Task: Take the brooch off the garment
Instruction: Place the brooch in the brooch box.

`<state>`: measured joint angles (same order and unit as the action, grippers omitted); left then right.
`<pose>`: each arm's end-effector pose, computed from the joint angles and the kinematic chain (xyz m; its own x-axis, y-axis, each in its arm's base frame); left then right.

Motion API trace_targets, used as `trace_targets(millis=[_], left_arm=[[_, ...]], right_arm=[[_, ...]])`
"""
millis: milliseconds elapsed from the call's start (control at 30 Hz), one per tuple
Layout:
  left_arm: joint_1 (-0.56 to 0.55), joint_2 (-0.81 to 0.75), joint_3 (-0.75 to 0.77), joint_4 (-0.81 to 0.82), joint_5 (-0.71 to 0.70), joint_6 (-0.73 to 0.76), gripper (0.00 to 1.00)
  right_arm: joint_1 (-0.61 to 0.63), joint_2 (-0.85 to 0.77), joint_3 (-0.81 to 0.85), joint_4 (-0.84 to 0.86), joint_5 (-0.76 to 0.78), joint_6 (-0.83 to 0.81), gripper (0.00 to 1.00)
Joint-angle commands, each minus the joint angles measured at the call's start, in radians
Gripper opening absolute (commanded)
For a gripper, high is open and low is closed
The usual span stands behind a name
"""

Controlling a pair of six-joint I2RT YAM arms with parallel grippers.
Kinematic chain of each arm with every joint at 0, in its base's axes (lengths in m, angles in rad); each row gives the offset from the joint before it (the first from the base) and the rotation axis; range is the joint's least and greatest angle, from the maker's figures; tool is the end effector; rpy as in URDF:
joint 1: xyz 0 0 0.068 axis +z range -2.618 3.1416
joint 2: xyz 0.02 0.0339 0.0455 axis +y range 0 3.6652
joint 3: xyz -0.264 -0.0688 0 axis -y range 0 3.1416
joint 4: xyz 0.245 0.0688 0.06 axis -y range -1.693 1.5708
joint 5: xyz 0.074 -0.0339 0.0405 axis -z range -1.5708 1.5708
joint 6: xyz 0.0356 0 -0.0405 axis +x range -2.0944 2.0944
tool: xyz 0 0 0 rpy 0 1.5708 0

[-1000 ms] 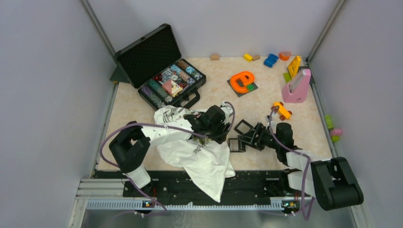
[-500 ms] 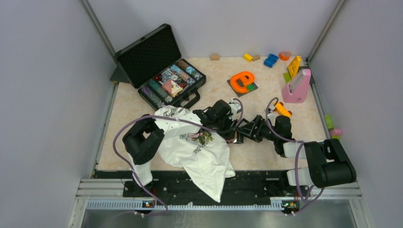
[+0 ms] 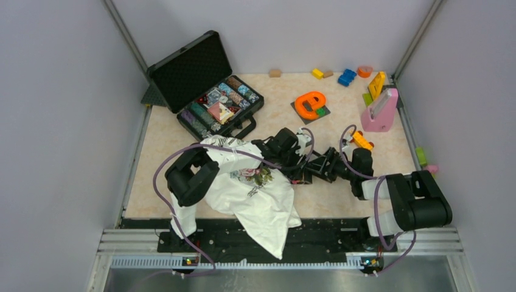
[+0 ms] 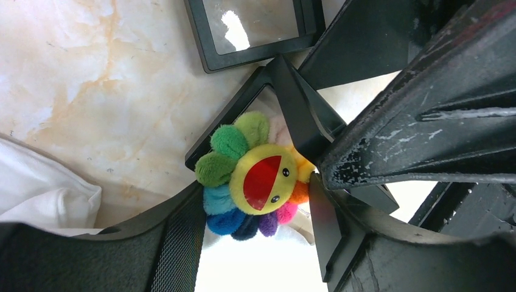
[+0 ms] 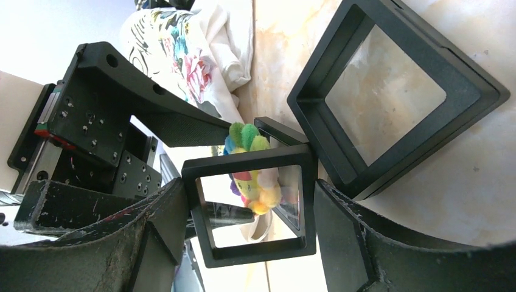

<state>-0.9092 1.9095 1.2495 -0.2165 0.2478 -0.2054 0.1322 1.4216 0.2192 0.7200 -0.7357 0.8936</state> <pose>0.2435 -0.3269 0.1763 -0.6379 0.4974 -0.5879 0.7469 0.5855 -0.3150 0.2089 0.0519 0.1210 -0.8236 0.4733 -0.3125 -0.0721 0.4590 0.8855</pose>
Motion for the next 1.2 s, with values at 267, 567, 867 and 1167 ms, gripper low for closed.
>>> trace_targets(millis=[267, 567, 867, 1167], left_arm=[[0.018, 0.006, -0.019, 0.146, 0.119, -0.053, 0.76], [0.057, -0.042, -0.055, 0.168, 0.120, -0.099, 0.85], [0.087, -0.170, -0.153, 0.163, 0.055, -0.122, 0.89], [0.088, -0.185, -0.229, 0.209, 0.116, -0.191, 0.45]], right_arm=[[-0.018, 0.027, 0.023, 0.125, -0.054, 0.031, 0.49], [-0.022, 0.048, 0.020, 0.129, -0.047, 0.027, 0.48], [-0.026, 0.079, 0.021, 0.146, -0.052, 0.024, 0.47], [-0.027, 0.065, 0.027, 0.117, -0.046, 0.011, 0.47]])
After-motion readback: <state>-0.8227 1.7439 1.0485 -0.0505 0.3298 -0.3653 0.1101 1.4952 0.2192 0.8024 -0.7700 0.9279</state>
